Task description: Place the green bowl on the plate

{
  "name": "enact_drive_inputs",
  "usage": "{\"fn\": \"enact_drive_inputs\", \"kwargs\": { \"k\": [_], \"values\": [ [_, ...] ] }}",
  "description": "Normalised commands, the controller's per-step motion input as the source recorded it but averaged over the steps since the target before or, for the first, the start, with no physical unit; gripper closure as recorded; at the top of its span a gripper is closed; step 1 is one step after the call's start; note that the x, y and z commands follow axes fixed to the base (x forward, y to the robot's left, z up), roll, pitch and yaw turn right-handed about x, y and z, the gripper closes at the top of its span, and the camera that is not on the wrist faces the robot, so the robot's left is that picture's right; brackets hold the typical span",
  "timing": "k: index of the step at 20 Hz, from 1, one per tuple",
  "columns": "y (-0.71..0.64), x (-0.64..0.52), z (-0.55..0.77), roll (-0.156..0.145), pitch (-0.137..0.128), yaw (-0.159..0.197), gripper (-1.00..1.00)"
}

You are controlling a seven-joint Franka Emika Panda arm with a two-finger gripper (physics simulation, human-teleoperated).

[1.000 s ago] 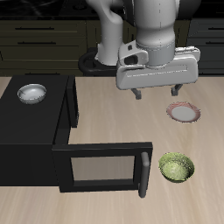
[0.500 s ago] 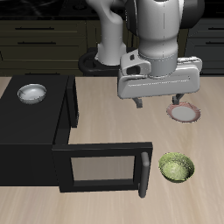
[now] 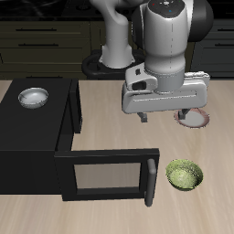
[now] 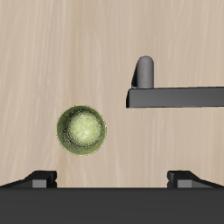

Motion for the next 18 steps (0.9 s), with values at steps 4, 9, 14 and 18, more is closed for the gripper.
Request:
{"fn": "enact_drive_inputs", "kwargs": {
  "k": [4, 9, 14, 18],
  "values": [
    [0.06, -0.04, -0.32, -0.010, -0.035, 0.054, -1.00],
    [0.05, -0.03, -0.25, 0.011, -0.012, 0.001, -1.00],
    [0.01, -0.01, -0.20, 0.000, 0.000, -0.001, -1.00],
    [-0.01, -0.02, -0.17, 0.000, -0.018, 0.003, -1.00]
  ]
}}
